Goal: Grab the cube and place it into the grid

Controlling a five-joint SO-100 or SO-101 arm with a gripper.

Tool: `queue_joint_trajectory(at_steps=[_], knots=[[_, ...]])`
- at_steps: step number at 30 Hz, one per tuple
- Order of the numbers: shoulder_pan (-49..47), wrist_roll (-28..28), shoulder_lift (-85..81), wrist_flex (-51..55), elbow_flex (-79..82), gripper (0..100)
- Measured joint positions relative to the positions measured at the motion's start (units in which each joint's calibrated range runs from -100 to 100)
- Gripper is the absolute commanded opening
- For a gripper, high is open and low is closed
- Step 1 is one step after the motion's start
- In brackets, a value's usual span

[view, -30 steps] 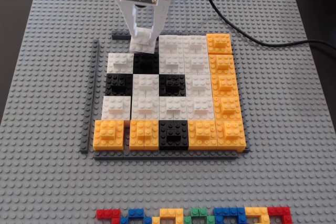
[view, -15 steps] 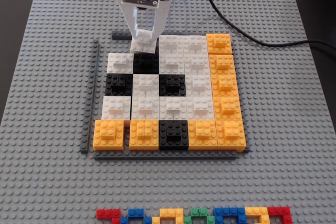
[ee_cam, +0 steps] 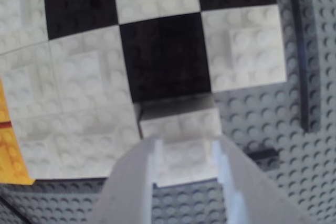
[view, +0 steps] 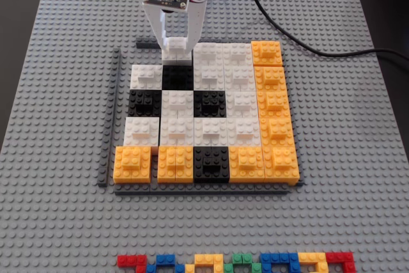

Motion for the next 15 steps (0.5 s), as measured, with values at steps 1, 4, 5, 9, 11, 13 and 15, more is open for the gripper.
queue_joint_trajectory(at_steps=[1, 4, 5, 9, 11, 13, 15], knots=[[0.0, 0.1, 0.0, 0.0, 0.0, 10], [0.0, 0.15, 0.0, -0.05, 0.0, 9], [0.0, 0.2, 0.0, -0.1, 0.0, 8], [0.36, 0.24, 0.0, -0.1, 0.0, 6], [0.36, 0.29, 0.0, -0.1, 0.0, 5], [0.36, 0.34, 0.0, -0.1, 0.0, 5], [0.36, 0.34, 0.0, -0.1, 0.0, 5]])
